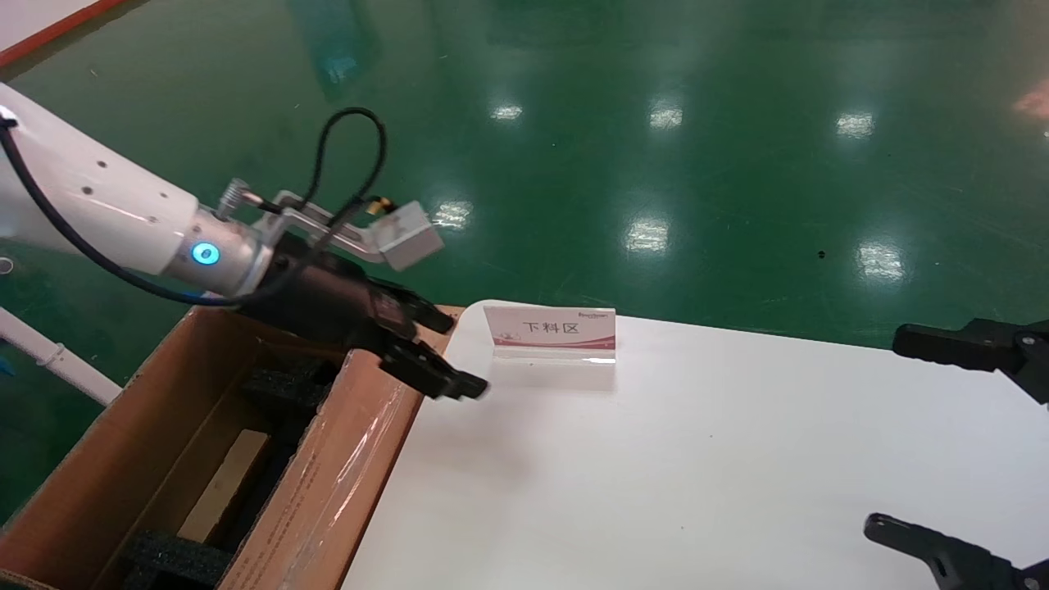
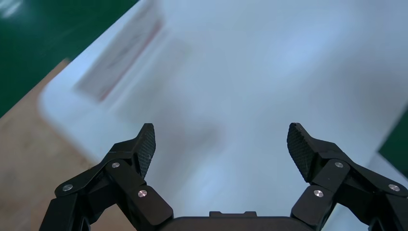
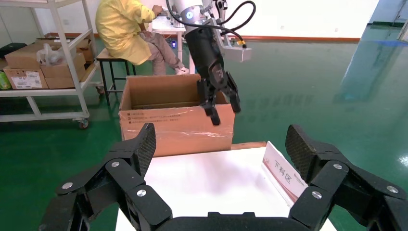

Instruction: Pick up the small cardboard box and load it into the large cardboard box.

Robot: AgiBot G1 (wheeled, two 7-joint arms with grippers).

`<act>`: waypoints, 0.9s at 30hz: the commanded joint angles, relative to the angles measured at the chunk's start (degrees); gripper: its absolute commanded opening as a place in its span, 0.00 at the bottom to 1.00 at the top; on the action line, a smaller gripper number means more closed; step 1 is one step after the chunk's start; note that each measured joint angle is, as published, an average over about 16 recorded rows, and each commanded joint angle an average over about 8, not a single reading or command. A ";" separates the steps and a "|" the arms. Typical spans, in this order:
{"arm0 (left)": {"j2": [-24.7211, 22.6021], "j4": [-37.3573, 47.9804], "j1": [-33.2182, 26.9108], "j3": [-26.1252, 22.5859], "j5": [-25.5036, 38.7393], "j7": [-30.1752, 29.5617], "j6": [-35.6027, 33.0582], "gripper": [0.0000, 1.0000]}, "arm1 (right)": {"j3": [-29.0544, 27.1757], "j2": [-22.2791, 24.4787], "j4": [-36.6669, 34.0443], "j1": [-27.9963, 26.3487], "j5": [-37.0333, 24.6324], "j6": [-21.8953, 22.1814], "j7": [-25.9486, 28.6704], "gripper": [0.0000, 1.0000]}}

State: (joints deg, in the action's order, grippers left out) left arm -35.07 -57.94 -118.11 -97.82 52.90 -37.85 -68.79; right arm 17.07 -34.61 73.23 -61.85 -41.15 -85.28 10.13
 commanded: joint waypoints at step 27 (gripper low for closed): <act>0.04 -10.22 36.96 53.47 -7.22 17.72 -11.05 1.00 | -0.43 -0.16 0.13 0.12 -0.28 -0.16 0.25 1.00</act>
State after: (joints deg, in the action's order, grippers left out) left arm -35.04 -68.16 -81.16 -44.37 45.69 -20.15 -79.83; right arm 16.64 -34.77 73.37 -61.73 -41.43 -85.43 10.38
